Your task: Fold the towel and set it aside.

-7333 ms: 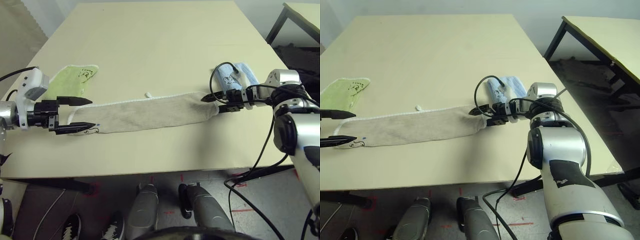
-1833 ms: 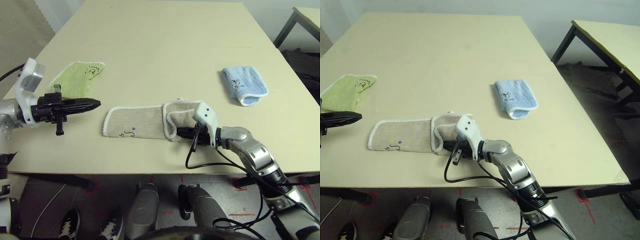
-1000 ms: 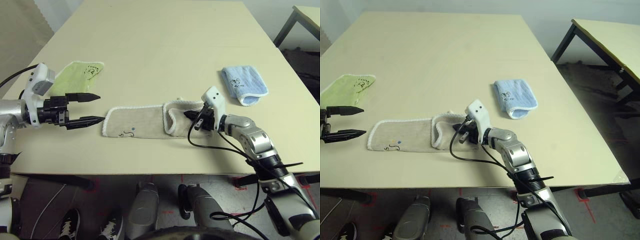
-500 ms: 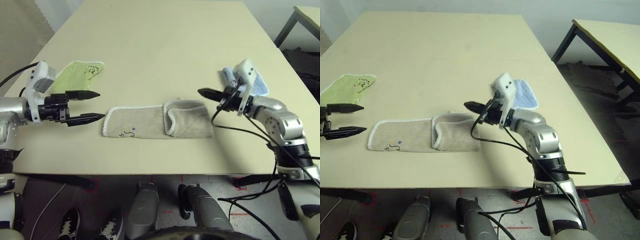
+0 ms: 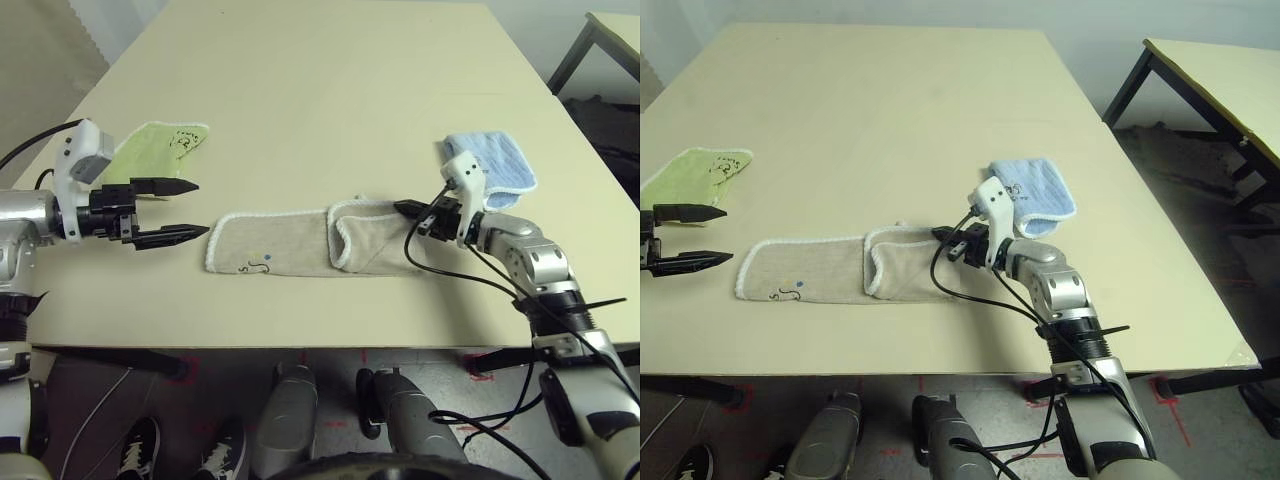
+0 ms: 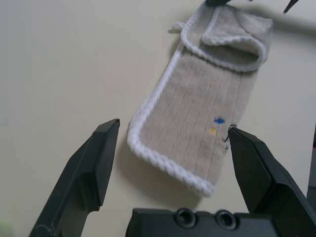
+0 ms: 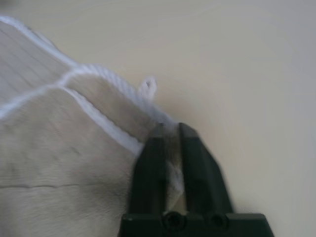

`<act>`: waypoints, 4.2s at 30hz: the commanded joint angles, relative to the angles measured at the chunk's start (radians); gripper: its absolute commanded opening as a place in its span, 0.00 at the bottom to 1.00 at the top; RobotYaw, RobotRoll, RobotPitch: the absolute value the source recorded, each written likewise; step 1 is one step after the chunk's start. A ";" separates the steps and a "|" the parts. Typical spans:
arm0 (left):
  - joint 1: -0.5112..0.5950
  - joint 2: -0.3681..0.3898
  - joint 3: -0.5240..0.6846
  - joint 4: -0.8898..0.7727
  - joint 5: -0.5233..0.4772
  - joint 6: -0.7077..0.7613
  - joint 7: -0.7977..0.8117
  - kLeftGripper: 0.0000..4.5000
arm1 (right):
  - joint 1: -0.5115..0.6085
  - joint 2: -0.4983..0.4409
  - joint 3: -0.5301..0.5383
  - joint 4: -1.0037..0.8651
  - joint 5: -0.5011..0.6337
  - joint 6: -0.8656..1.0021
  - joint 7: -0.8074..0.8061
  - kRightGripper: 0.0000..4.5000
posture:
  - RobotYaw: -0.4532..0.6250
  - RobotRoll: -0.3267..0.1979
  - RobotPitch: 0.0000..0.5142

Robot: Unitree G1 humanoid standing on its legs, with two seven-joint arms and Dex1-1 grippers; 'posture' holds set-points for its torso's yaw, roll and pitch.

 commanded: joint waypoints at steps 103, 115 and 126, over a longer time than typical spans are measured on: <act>-0.499 -0.562 -0.195 0.049 -0.630 1.396 0.825 0.01 | 0.347 -0.358 0.003 -0.451 0.152 -0.282 0.547 1.00 | 0.45 0.62 0.31; -0.486 -0.676 -0.050 0.049 -0.538 1.396 0.998 0.63 | 0.357 -0.363 -0.001 -0.457 0.150 -0.285 0.540 1.00 | 0.44 0.62 0.29; -0.460 -0.681 -0.059 0.032 -0.554 1.396 1.017 0.99 | 0.330 -0.344 0.020 -0.461 0.148 -0.270 0.524 1.00 | 0.44 0.62 0.27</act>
